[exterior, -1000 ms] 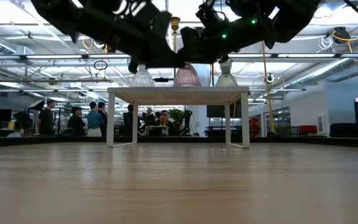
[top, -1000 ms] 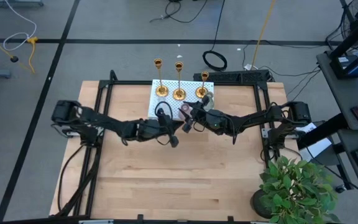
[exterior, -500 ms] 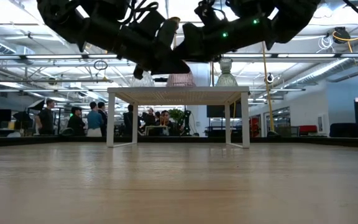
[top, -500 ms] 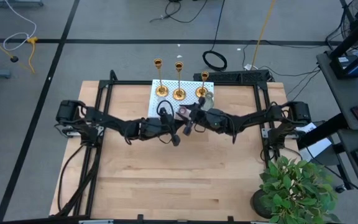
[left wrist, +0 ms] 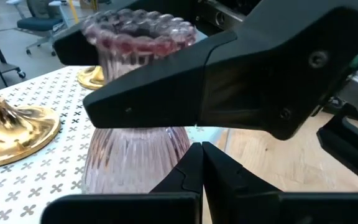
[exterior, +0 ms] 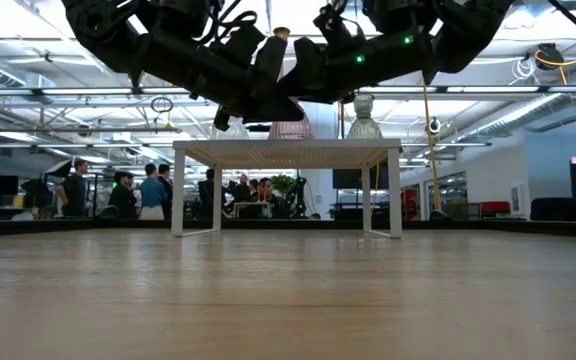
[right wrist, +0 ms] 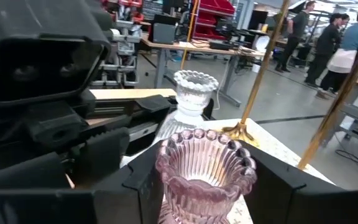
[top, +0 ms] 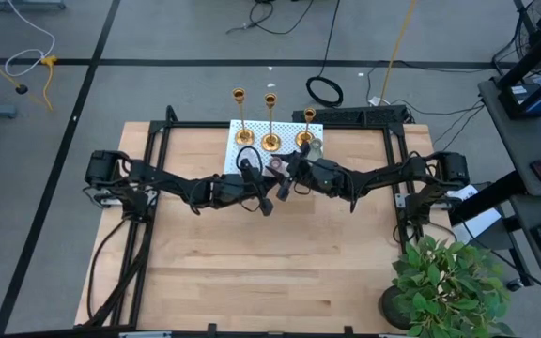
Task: Pick & Place candle stick holders
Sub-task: Put the pink vase on the shelf
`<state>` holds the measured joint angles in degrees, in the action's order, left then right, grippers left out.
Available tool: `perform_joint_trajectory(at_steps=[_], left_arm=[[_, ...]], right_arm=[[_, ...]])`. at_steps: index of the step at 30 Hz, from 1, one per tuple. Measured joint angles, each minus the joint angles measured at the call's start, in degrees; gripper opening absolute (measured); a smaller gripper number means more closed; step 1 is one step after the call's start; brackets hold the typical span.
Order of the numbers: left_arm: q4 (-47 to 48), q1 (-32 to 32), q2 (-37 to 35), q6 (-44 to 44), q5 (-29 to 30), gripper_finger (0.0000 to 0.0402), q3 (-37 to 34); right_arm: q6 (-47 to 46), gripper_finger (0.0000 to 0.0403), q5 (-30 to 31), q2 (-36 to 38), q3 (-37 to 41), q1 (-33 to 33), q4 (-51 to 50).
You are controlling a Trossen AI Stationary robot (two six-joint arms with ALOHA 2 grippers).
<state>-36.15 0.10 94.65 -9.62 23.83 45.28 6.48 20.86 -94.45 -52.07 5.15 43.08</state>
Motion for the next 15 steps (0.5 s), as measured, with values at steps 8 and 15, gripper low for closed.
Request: perform_joint_trajectory(at_steps=[8, 15], left_arm=[[0.4, 0.0, 0.0, -0.2, 0.1, 0.0005, 0.0], [0.6, 0.0, 0.0, -1.1, 0.2, 0.0005, 0.0]], right_arm=[[0.1, 0.0227, 0.0, 0.0, 0.0, 0.1, 0.1], [2.4, 0.0232, 0.1, 0.0, 0.0, 0.1, 1.5]])
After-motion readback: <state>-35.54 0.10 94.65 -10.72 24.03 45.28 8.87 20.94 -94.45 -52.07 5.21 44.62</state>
